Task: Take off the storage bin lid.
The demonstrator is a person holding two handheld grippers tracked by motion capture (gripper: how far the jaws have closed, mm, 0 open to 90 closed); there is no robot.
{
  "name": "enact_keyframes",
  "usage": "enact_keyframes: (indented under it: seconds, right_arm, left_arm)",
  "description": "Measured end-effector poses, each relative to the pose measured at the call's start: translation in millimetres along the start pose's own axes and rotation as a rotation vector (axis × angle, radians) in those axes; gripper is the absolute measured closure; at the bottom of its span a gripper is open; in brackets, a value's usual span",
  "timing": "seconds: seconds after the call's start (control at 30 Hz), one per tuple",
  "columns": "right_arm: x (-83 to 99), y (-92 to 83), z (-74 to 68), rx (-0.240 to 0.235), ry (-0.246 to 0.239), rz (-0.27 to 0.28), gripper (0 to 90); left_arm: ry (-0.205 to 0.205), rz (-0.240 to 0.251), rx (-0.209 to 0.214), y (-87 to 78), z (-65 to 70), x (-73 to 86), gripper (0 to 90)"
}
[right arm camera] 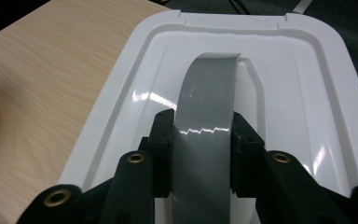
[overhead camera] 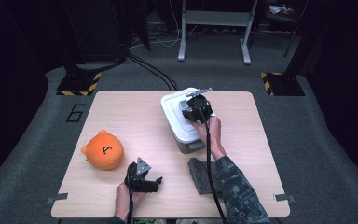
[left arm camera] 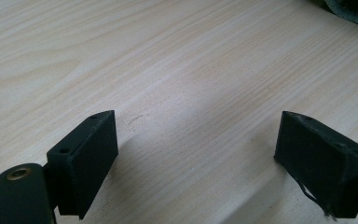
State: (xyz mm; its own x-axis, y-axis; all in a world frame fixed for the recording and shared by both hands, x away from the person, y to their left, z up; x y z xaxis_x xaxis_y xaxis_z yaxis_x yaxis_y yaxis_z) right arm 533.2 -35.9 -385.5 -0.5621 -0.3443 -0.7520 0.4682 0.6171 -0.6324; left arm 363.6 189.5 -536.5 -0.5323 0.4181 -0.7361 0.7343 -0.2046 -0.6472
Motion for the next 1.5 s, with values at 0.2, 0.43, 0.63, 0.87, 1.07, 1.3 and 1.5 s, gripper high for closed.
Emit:
enact_keyframes:
  seconds: [0.2, 0.43, 0.63, 0.87, 1.07, 1.3, 1.5]
  right_arm:
    - [-1.7, -2.8, -1.1, -0.016, 0.002, 0.012, 67.4]
    - [-5.1, -8.9, -3.2, -0.047, 0.001, 0.034, 67.6]
    - [-8.2, -19.3, -2.5, -0.053, -0.011, 0.054, 67.6]
    - [-8.1, -32.7, 2.2, -0.052, 0.0, 0.08, 67.6]
    - [-6.2, -46.6, 11.6, -0.041, 0.02, 0.1, 67.6]
    - [-4.5, -64.5, 22.6, -0.023, 0.039, 0.128, 67.6]
    - [0.2, -79.0, 34.4, -0.003, 0.053, 0.148, 67.6]
  left_arm:
    - [0.002, -0.001, -0.001, -0.1, -0.2, -0.1, 12.7]
    - [0.003, 0.001, -0.002, 0.0, -0.1, 0.0, 12.8]
    - [0.0, 0.0, 0.0, 0.0, 0.1, 0.0, 12.8]
    - [-0.002, -0.002, 0.005, -0.2, 0.1, 0.0, 12.9]
    - [-0.002, -0.003, 0.006, -0.2, 0.0, -0.1, 12.9]
    - [-0.005, -0.004, 0.007, -0.2, 0.2, 0.0, 12.9]
    - [-0.006, -0.003, 0.007, -0.2, 0.3, 0.0, 12.9]
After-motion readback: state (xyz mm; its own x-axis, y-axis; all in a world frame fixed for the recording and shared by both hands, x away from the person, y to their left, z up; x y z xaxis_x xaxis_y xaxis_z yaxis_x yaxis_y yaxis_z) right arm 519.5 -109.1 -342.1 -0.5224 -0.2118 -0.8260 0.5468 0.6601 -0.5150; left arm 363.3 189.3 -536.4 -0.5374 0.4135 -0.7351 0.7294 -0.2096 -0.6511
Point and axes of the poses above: each handheld gripper's, and its own axes: y roughly forward along the jaws, x roughly out of its underside, z roughly to its right, the point moved 1 cm from there along y, roughly forward along the jaws, and after that the axes turned 15 degrees about -x, right-handed, at the moved point
